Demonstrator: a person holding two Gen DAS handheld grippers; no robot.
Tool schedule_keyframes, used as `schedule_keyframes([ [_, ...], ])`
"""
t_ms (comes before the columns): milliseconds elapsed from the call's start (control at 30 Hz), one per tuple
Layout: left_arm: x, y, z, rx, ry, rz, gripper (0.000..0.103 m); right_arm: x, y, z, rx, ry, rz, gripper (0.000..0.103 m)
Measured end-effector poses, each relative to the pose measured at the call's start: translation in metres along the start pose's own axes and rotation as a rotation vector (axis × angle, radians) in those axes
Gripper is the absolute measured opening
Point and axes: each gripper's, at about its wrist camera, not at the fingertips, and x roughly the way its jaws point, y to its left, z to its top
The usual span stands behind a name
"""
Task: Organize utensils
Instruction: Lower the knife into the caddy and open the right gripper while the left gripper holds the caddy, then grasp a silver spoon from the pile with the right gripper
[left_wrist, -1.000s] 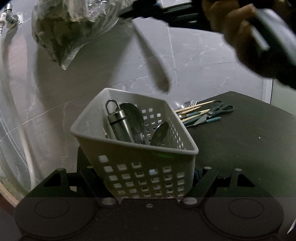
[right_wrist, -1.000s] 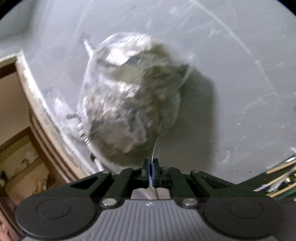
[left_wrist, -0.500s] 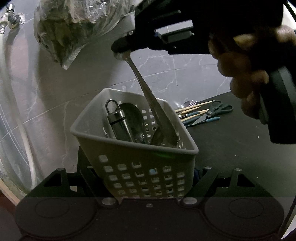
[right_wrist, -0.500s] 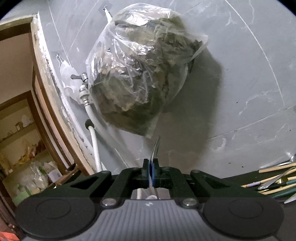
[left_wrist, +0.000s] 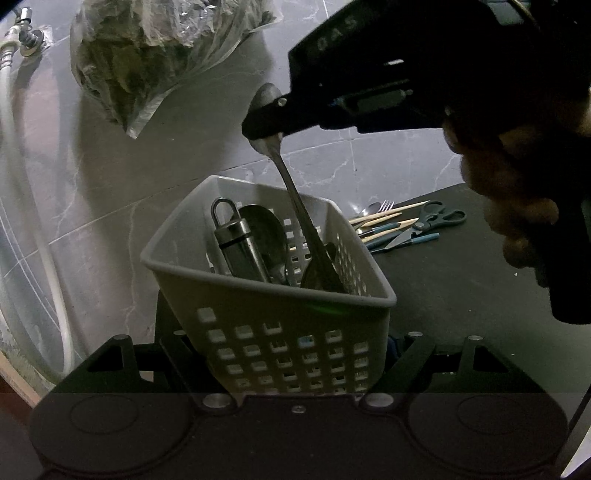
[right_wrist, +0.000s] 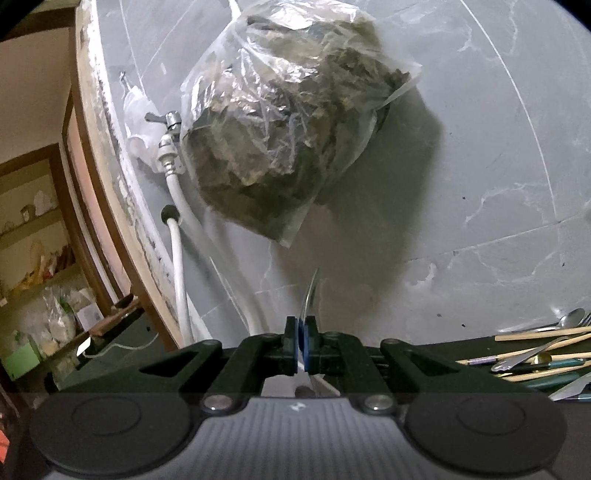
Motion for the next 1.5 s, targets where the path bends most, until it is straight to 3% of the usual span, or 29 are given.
schedule_keyframes([
  [233, -0.001, 0.000, -0.001, 0.003, 0.001, -0.001, 0.080, -0.007, -0.002, -0.004, -0.030, 0.038, -0.010, 0.009],
  [300, -0.002, 0.000, -0.001, 0.004, 0.002, -0.002, 0.080, -0.010, -0.004, -0.004, -0.030, 0.042, -0.011, 0.016],
  [367, -0.001, 0.000, -0.001, 0.005, 0.003, -0.002, 0.080, -0.013, -0.006, -0.003, -0.025, 0.040, -0.019, 0.033],
  [433, -0.001, 0.000, -0.001, 0.005, 0.004, -0.002, 0.080, -0.017, -0.009, -0.001, -0.015, 0.032, -0.025, 0.039],
  [500, -0.001, 0.001, -0.001, 0.006, 0.005, -0.002, 0.080, -0.023, -0.012, 0.002, -0.008, 0.019, -0.041, 0.052],
  [667, -0.001, 0.001, -0.001, 0.004, 0.005, 0.001, 0.081, -0.039, -0.028, 0.010, 0.012, -0.012, -0.119, 0.092],
  [767, 0.000, 0.001, 0.000, 0.003, 0.005, 0.004, 0.081, -0.048, -0.040, 0.012, 0.027, -0.033, -0.190, 0.103],
  [1100, 0.006, 0.001, 0.004, 0.004, 0.020, 0.017, 0.081, -0.042, -0.110, 0.004, 0.184, 0.049, -0.473, 0.103],
  [1367, 0.013, 0.001, 0.011, -0.005, 0.046, 0.041, 0.081, -0.015, -0.184, 0.015, 0.207, 0.099, -0.532, 0.103],
  [1500, 0.017, 0.002, 0.014, -0.017, 0.060, 0.058, 0.081, 0.008, -0.213, 0.024, 0.175, 0.109, -0.503, 0.103],
])
